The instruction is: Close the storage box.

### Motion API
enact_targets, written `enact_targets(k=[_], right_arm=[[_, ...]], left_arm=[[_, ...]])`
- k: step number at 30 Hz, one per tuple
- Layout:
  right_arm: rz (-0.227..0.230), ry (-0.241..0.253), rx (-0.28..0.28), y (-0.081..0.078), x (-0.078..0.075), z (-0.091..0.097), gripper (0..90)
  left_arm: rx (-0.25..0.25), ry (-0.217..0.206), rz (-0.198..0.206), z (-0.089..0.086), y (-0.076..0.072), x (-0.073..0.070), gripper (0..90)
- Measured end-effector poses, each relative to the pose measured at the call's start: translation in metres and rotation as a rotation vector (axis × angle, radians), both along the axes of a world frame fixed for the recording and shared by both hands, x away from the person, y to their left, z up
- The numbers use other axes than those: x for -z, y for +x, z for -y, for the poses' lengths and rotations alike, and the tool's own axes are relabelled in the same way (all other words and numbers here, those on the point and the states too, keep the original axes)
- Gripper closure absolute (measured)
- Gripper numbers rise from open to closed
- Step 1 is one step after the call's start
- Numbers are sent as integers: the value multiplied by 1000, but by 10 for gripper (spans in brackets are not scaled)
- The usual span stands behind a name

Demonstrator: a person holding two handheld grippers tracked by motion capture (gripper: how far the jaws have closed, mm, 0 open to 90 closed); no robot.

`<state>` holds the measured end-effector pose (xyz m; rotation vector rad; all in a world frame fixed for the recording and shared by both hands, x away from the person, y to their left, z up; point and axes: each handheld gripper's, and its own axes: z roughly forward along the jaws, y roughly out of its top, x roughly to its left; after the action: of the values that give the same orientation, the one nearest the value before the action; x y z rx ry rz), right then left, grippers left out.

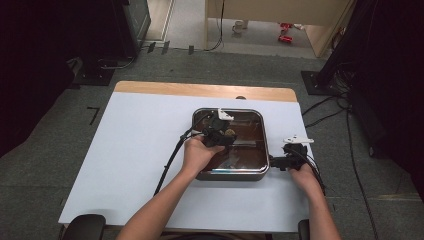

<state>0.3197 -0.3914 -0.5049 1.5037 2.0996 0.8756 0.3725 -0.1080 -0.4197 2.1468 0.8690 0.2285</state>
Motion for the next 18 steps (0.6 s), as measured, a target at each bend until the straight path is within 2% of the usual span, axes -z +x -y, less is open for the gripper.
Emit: enact_targets(k=[2, 9, 14, 18], right_arm=[[1, 0, 0, 0, 0, 0, 0], [0, 1, 1, 0, 0, 0, 0], [1, 0, 0, 0, 0, 0, 0], [3, -2, -3, 0, 0, 0, 0]], left_arm=[[7, -16, 10, -1, 0, -2, 523], [30, 15, 18, -4, 0, -2, 472], [94, -19, 27, -10, -1, -6, 414], [114, -32, 43, -14, -4, -12, 389]])
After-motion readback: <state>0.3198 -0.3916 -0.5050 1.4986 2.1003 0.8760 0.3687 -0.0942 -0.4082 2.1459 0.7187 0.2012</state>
